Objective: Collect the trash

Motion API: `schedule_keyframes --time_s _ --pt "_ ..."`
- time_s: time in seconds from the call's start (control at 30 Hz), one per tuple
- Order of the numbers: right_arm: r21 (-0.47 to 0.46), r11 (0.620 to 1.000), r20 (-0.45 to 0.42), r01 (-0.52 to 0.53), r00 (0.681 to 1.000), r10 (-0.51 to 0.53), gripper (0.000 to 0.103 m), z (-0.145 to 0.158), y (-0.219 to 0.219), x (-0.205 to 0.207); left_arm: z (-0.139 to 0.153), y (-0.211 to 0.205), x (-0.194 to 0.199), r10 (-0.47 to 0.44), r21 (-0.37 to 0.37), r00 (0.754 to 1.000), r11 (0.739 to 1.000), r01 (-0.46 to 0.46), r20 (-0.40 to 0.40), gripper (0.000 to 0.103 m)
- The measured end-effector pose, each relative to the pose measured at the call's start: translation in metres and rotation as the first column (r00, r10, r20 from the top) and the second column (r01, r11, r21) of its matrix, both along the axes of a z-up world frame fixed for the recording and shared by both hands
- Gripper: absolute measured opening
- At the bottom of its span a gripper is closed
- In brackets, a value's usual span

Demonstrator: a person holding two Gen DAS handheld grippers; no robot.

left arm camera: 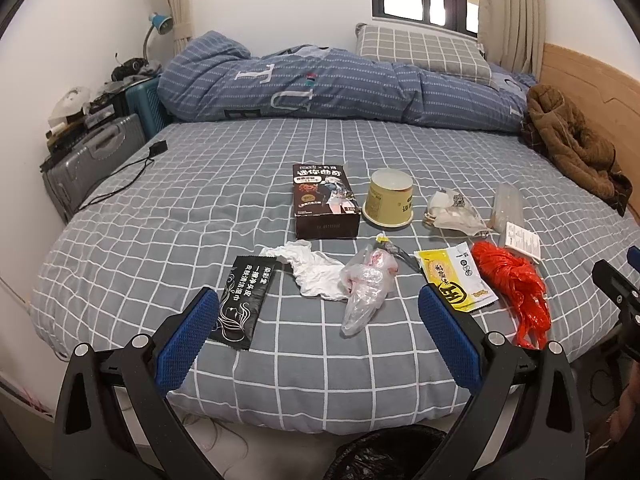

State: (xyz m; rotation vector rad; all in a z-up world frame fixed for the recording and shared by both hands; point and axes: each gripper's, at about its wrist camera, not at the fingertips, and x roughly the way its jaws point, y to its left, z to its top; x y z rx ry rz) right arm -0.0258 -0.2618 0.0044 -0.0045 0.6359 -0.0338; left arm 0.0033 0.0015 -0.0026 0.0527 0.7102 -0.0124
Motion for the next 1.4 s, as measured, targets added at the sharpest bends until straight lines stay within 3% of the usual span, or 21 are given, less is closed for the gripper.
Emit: schedule_keyframes --time_s 1.4 --pt "0.005 1.000 -0.003 -0.008 1.000 0.008 0.096 0.0035 0.0016 -0.0020 -0.0005 0.0032 0.0005 -0.001 0.005 1.000 1.000 0.001 -0.009 0.097"
